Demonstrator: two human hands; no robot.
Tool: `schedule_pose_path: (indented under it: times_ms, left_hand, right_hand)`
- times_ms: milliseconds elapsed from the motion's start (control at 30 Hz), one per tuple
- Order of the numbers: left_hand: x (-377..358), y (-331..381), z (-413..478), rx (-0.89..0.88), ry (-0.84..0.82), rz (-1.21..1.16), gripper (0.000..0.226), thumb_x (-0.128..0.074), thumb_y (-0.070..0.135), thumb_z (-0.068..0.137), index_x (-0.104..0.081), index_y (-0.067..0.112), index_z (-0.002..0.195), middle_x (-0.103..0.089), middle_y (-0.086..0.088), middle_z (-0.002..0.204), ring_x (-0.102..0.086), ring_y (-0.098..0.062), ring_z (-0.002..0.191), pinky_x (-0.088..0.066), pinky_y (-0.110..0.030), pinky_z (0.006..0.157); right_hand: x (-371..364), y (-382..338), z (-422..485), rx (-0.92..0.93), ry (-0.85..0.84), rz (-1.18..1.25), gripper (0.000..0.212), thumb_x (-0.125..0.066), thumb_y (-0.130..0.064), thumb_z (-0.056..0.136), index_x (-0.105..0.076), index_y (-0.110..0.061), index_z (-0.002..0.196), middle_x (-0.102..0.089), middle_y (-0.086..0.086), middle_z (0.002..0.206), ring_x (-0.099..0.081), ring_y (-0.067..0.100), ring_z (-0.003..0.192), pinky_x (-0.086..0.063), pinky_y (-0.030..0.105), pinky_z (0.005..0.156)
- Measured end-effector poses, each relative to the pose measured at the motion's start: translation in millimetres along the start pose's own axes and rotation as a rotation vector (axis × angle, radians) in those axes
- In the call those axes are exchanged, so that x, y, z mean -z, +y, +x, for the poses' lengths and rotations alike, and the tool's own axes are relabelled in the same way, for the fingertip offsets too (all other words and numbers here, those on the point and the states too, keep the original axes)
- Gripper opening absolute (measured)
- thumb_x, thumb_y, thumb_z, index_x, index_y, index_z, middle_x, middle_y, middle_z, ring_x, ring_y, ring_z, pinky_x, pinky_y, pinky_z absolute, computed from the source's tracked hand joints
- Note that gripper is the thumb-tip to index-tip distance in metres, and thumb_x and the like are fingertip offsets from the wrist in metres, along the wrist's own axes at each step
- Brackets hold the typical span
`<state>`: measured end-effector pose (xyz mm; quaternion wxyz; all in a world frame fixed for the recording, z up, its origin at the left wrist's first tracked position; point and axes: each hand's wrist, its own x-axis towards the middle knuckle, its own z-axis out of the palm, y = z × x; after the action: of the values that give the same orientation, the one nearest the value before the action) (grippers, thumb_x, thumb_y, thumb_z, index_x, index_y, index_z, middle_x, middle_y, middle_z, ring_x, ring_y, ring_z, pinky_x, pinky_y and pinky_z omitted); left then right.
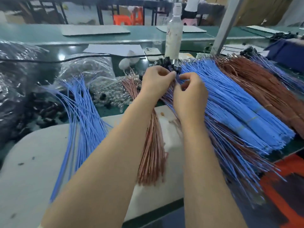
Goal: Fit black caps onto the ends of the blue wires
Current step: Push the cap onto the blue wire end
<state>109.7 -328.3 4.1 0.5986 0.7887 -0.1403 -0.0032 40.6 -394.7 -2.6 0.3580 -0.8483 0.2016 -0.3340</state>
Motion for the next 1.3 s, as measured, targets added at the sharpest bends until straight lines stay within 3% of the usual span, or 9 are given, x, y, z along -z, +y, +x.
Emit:
schedule_pose_path:
  times_ms: [133,200,267,367,500,633,800,900,1300]
  left_hand:
    - [68,5,-11,-0.04,0.274,-0.188,0.004,-0.063,0.022,0.086,-0.063,0.02,0.083,-0.067,-0.002,0.088,-0.063,-0.015,0.079,-0.052,-0.027,0.069]
    - [108,0,-23,-0.028,0.387,-0.31,0.007,-0.06,0.016,0.088,-0.06,0.02,0.081,-0.064,0.001,0.079,-0.059,-0.014,0.072,-0.049,-0.027,0.066]
    - [147,-11,-36,-0.013,0.492,-0.389,0.011,-0.057,0.011,0.089,-0.058,0.018,0.08,-0.06,0.0,0.073,-0.056,-0.014,0.065,-0.047,-0.024,0.058]
    - [196,-32,-60,0.034,0.625,-0.412,0.014,-0.055,0.008,0.09,-0.055,0.017,0.079,-0.059,0.001,0.07,-0.05,-0.007,0.054,-0.039,-0.017,0.045]
    - [242,-53,-86,0.095,0.735,-0.478,0.014,-0.052,0.007,0.09,-0.057,0.017,0.082,-0.062,0.005,0.068,-0.05,-0.005,0.054,-0.039,-0.016,0.047]
    - [262,-63,-98,0.114,0.761,-0.499,0.011,-0.052,0.008,0.091,-0.056,0.018,0.086,-0.064,0.01,0.063,-0.054,-0.005,0.057,-0.043,-0.019,0.052]
    - [262,-65,-97,0.139,0.761,-0.459,0.011,-0.051,0.01,0.091,-0.056,0.019,0.088,-0.065,0.008,0.073,-0.056,-0.005,0.064,-0.045,-0.018,0.058]
    - [257,-64,-92,0.152,0.75,-0.457,0.01,-0.05,0.01,0.092,-0.056,0.018,0.091,-0.064,0.007,0.077,-0.056,-0.006,0.065,-0.045,-0.02,0.061]
    - [241,-63,-84,0.18,0.758,-0.512,0.011,-0.049,0.01,0.093,-0.057,0.016,0.096,-0.065,0.006,0.078,-0.055,-0.004,0.062,-0.046,-0.015,0.054]
  right_hand:
    - [-25,-56,-17,0.122,-0.146,0.217,0.016,-0.061,-0.017,0.089,-0.065,-0.012,0.104,-0.07,0.002,0.098,-0.064,0.018,0.092,-0.047,0.028,0.083]
    - [-45,-79,-30,0.166,-0.25,0.261,0.014,-0.063,-0.015,0.088,-0.065,-0.012,0.101,-0.069,0.001,0.091,-0.063,0.014,0.083,-0.046,0.018,0.076]
    - [-69,-98,-46,0.178,-0.378,0.256,0.011,-0.062,-0.015,0.088,-0.066,-0.012,0.098,-0.068,0.001,0.088,-0.062,0.016,0.081,-0.046,0.019,0.072]
    - [-109,-120,-73,0.23,-0.583,0.138,0.017,-0.057,-0.015,0.09,-0.068,-0.011,0.102,-0.071,0.009,0.101,-0.064,0.026,0.097,-0.049,0.035,0.087]
    - [-149,-137,-106,0.274,-0.736,-0.012,0.025,-0.049,-0.008,0.091,-0.068,-0.014,0.108,-0.066,0.008,0.114,-0.058,0.027,0.108,-0.048,0.035,0.091]
    - [-174,-149,-114,0.304,-0.739,-0.11,0.03,-0.049,-0.003,0.089,-0.065,-0.014,0.113,-0.061,0.008,0.121,-0.052,0.028,0.114,-0.048,0.033,0.09]
    - [-192,-156,-117,0.412,-0.78,-0.289,0.036,-0.048,-0.013,0.093,-0.055,-0.017,0.128,-0.049,0.009,0.13,-0.04,0.032,0.12,-0.039,0.034,0.083]
    - [-200,-160,-123,0.463,-0.765,-0.404,0.035,-0.051,-0.018,0.092,-0.054,-0.015,0.126,-0.044,0.012,0.132,-0.039,0.034,0.12,-0.038,0.038,0.091]
    - [-207,-158,-132,0.473,-0.605,-0.319,0.024,-0.046,-0.018,0.091,-0.055,-0.012,0.113,-0.056,0.011,0.118,-0.047,0.032,0.114,-0.032,0.042,0.095]
